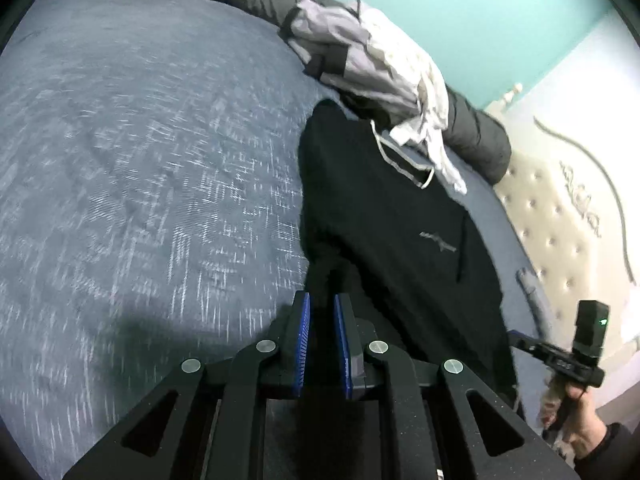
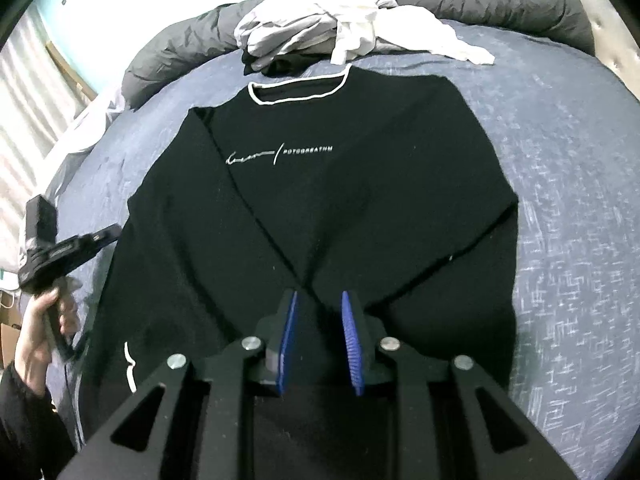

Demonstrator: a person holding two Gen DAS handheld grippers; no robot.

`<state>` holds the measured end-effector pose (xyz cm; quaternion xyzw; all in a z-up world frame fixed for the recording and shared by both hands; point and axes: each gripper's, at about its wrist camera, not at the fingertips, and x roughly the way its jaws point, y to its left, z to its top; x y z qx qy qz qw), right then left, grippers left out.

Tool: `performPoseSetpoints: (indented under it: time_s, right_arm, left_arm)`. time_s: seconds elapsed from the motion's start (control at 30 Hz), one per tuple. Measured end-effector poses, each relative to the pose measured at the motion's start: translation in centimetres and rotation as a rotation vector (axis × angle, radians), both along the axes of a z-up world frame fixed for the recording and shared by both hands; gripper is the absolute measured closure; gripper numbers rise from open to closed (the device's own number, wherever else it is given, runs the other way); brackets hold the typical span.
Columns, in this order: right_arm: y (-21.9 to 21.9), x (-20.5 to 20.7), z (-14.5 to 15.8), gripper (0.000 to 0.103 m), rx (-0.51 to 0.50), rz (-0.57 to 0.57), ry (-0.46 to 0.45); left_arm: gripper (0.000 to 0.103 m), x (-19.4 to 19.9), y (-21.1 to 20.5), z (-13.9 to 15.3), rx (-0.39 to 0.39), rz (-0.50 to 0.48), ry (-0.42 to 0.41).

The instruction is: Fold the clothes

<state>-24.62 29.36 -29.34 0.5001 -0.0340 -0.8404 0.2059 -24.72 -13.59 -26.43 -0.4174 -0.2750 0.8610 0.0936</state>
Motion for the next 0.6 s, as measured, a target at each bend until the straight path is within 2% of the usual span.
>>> performPoseSetpoints:
  time_s: [0.13, 0.2, 0.33, 0.6]
  right_arm:
    - [0.5, -0.2, -0.4, 0.081, -0.01, -0.015, -0.002]
    - [0.7, -0.5, -0.6, 0.081, -0.016, -0.025, -0.007]
    - [0.6, -0.7, -0.9, 0.081, -0.02, -0.023, -0.009]
    - [-0.3, -0.6, -1.2, 0.081, -0.01, 0.008, -0.006]
  left_arm:
    - [0.089, -1.0, 0.0, -0.7, 0.049, -0.023, 0.007]
    - [0.089, -1.4, 0.4, -0.6, 0.027, -0.033, 0.009]
    - [0.089, -2.3, 0.6, -0.9, 0.035, -0.048, 0.005]
    - [0.089, -2.0, -0.2, 0.0, 0.081, -0.044, 0.031]
